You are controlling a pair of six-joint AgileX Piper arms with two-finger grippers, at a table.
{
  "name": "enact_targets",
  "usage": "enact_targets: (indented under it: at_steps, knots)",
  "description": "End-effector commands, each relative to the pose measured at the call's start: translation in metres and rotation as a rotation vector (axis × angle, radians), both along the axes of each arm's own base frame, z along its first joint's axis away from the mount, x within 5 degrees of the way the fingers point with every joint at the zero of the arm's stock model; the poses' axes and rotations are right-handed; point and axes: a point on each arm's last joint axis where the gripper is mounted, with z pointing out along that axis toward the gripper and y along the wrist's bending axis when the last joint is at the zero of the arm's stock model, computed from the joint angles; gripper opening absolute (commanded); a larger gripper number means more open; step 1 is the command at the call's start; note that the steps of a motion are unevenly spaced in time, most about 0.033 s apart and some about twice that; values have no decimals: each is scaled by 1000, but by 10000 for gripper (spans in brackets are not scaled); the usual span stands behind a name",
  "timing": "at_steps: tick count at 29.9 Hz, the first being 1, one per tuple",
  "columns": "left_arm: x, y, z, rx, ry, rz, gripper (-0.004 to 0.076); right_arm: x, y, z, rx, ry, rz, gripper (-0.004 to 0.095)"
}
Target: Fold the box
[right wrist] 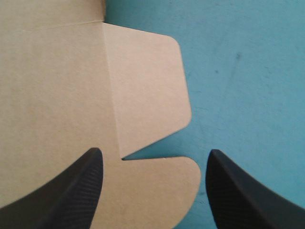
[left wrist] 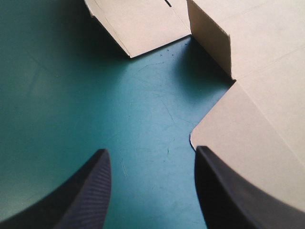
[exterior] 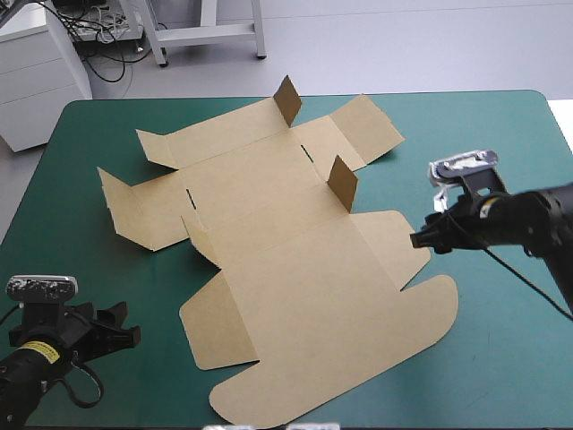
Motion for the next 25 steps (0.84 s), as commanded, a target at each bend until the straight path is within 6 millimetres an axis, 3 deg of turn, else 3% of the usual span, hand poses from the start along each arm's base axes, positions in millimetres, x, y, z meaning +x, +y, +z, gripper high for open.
enact_targets:
  at_steps: [1, 6, 14, 20, 25]
  knots:
    - [4, -1, 12, -19, -56, 2, 379, 26, 10, 22, 39, -12, 52, 572]
    - [3, -1, 12, -19, -52, 2, 379, 69, 21, 33, 14, -1, 70, 573]
    - [2, -1, 11, -17, -36, 1, 379, 124, 42, 34, 36, -10, 104, 580]
    - [1, 1, 9, 9, -8, 5, 379, 159, 74, 18, 27, -7, 164, 659]
    - [-1, 1, 7, 13, 19, 3, 379, 180, 87, 9, 32, -11, 174, 661]
